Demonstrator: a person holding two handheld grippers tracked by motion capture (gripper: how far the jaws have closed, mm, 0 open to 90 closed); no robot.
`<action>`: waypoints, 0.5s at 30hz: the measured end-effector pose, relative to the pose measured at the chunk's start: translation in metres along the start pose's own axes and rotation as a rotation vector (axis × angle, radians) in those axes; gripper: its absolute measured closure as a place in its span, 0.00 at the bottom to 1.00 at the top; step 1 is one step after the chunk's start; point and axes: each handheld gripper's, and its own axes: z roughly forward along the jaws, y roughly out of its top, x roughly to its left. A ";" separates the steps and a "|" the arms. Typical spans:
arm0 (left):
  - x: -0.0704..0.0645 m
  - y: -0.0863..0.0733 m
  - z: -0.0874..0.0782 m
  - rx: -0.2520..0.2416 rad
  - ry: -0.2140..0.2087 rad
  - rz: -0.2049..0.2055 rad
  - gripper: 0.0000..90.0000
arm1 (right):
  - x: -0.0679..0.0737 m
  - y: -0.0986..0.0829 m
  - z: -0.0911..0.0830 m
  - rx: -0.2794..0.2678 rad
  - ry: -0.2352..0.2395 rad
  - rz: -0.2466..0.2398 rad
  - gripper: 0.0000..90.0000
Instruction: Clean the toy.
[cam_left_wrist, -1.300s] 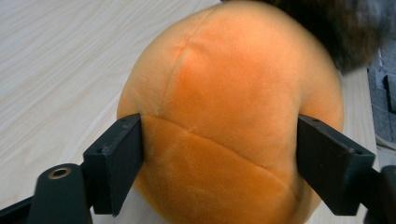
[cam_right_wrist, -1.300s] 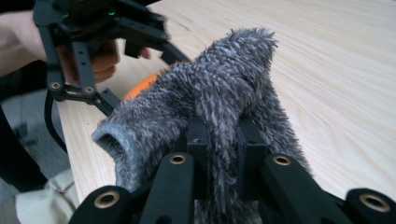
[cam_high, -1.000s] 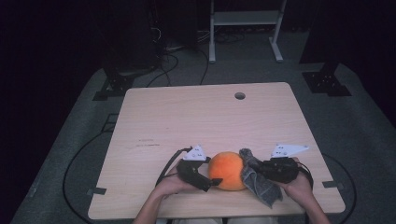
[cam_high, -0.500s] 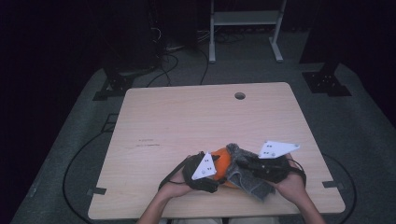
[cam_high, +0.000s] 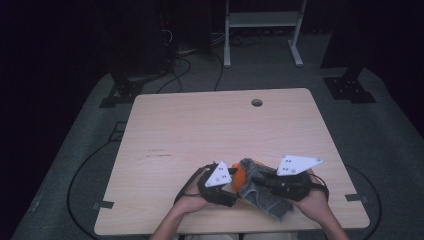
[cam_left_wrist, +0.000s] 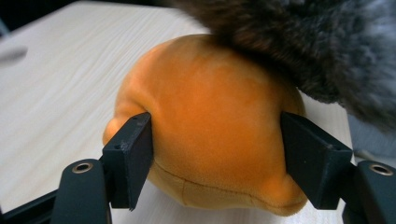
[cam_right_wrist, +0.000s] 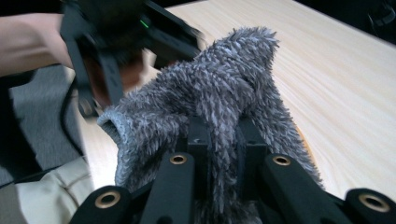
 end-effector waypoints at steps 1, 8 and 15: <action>-0.002 0.001 0.000 0.012 0.004 0.022 0.32 | 0.004 0.002 0.004 0.024 -0.009 -0.026 0.87; 0.001 -0.003 0.000 -0.014 -0.010 -0.017 0.31 | -0.016 -0.013 -0.001 0.060 -0.068 0.026 0.87; -0.003 -0.005 0.000 0.020 -0.022 0.056 0.31 | 0.002 -0.004 0.005 0.047 -0.007 -0.027 0.87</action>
